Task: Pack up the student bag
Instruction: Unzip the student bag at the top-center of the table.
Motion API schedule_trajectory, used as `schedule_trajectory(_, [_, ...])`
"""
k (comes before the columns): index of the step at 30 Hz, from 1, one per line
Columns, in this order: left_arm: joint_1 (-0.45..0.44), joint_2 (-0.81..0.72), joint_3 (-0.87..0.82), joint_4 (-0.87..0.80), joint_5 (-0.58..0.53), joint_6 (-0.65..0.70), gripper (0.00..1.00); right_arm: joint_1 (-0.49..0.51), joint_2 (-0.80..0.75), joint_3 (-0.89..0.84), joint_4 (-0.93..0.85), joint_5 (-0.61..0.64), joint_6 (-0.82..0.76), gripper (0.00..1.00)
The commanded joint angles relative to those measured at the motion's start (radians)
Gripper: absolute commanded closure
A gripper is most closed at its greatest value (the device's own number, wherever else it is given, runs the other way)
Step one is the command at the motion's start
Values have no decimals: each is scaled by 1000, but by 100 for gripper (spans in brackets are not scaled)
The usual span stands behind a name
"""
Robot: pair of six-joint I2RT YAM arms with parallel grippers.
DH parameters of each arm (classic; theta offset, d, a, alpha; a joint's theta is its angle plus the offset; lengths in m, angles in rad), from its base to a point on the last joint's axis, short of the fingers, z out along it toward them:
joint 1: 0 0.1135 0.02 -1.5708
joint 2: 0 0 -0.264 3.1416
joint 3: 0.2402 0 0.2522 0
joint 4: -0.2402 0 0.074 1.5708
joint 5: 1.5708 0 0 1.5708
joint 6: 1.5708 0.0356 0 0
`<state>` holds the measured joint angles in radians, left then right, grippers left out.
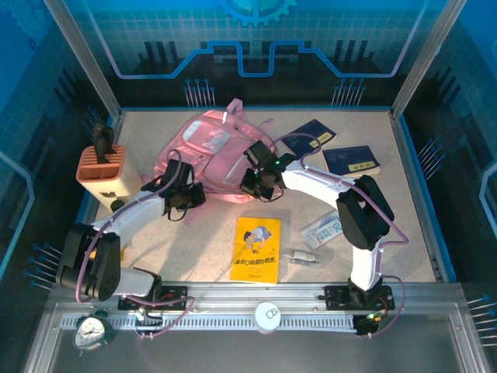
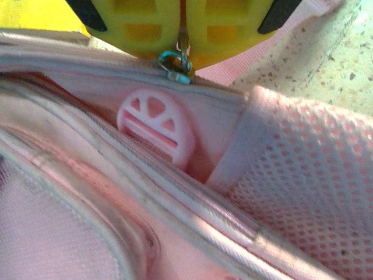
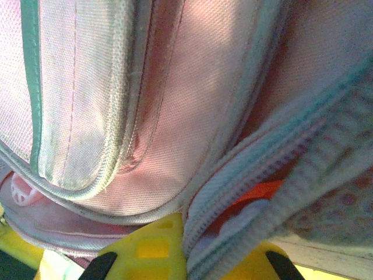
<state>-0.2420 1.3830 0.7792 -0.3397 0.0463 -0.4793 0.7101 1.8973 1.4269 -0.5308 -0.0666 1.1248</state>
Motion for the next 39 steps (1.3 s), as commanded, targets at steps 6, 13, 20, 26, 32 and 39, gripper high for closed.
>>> schedule_trajectory(6, [95, 129, 207, -37, -114, -17, 100, 96, 10, 48, 12, 51, -20, 100])
schedule_trajectory(13, [150, 240, 346, -49, -108, 56, 100, 197, 112, 159, 104, 63, 11, 89])
schedule_trajectory(20, [207, 230, 390, -63, -23, 117, 83, 271, 138, 187, 220, 81, -57, 61])
schedule_trajectory(26, [207, 166, 358, -97, 26, 80, 64, 325, -83, -26, 331, 212, -249, 40])
schedule_trajectory(32, [186, 58, 264, -68, 123, -19, 60, 268, -255, -164, 268, 215, -395, 21])
schedule_trajectory(39, [-1, -174, 68, -77, 109, -100, 53, 184, -457, -336, 117, 245, -546, 0])
